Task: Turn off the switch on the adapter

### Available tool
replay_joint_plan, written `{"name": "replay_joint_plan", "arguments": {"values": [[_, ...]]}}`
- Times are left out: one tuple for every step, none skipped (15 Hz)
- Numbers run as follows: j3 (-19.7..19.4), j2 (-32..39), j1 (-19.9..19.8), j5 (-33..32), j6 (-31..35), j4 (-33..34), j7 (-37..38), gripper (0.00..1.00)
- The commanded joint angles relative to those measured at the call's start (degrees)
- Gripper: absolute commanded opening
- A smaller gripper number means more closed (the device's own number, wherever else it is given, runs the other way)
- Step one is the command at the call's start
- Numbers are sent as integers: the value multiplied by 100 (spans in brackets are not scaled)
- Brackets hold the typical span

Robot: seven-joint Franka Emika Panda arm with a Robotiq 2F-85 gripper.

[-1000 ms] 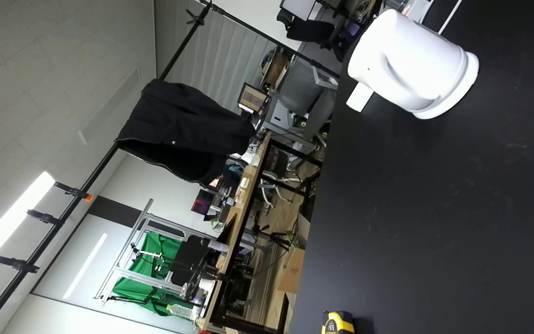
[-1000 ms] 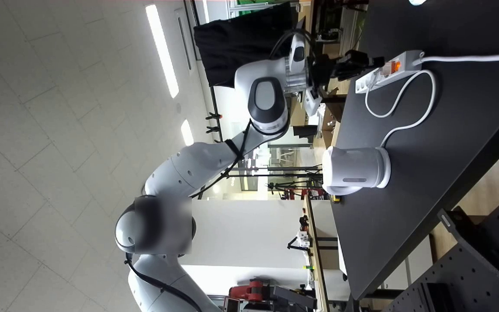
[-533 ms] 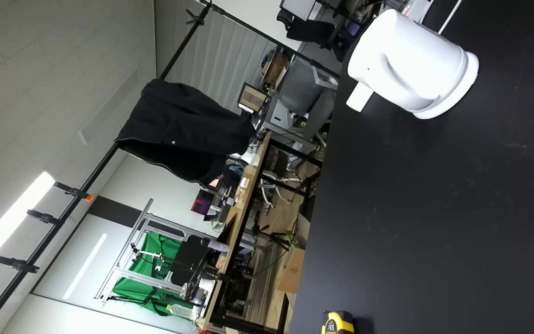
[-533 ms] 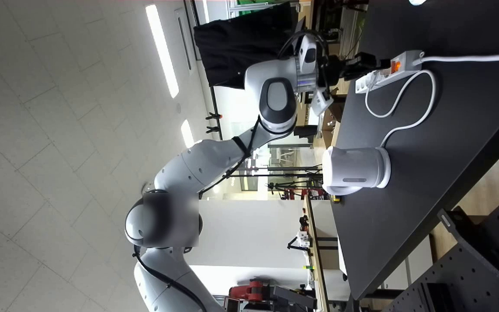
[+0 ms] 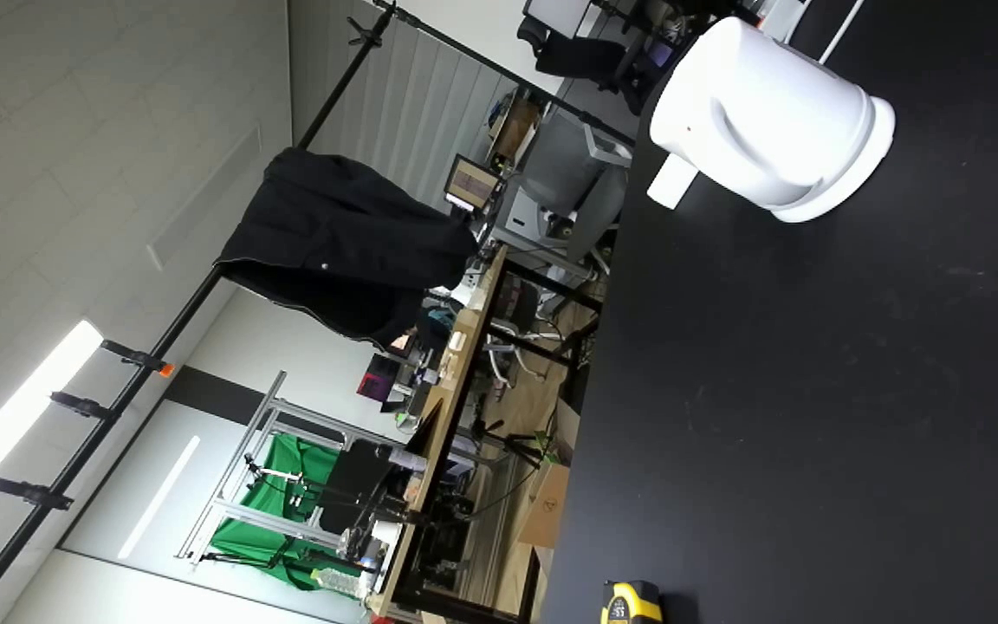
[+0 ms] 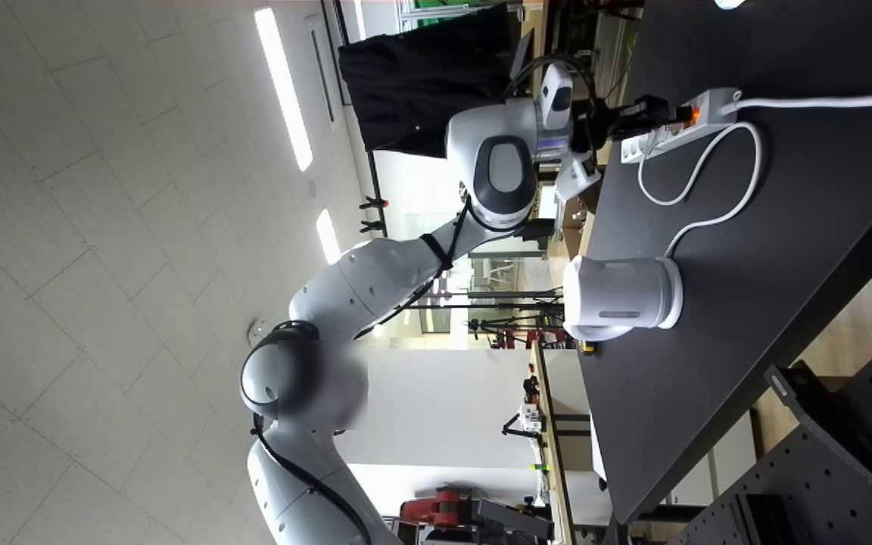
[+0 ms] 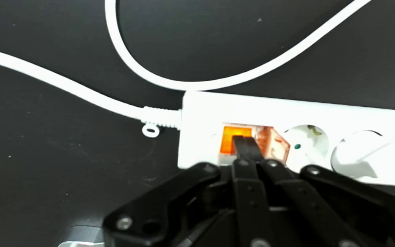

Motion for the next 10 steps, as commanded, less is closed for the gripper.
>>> {"name": "replay_joint_plan", "arguments": {"values": [[130, 164, -107, 104, -164, 309, 105, 0], [123, 183, -99, 95, -179, 333, 117, 0], [114, 196, -97, 88, -208, 346, 123, 0], [101, 207, -85, 79, -214, 348, 136, 0], [84, 217, -68, 64, -223, 350, 148, 0], [68, 230, -49, 45, -230, 352, 159, 0], [37, 248, -4, 7, -230, 339, 179, 0], [-4, 253, 54, -36, -216, 311, 219, 0], [-45, 258, 119, -81, -199, 277, 264, 0], [-92, 254, 191, -130, -183, 231, 313, 0]]}}
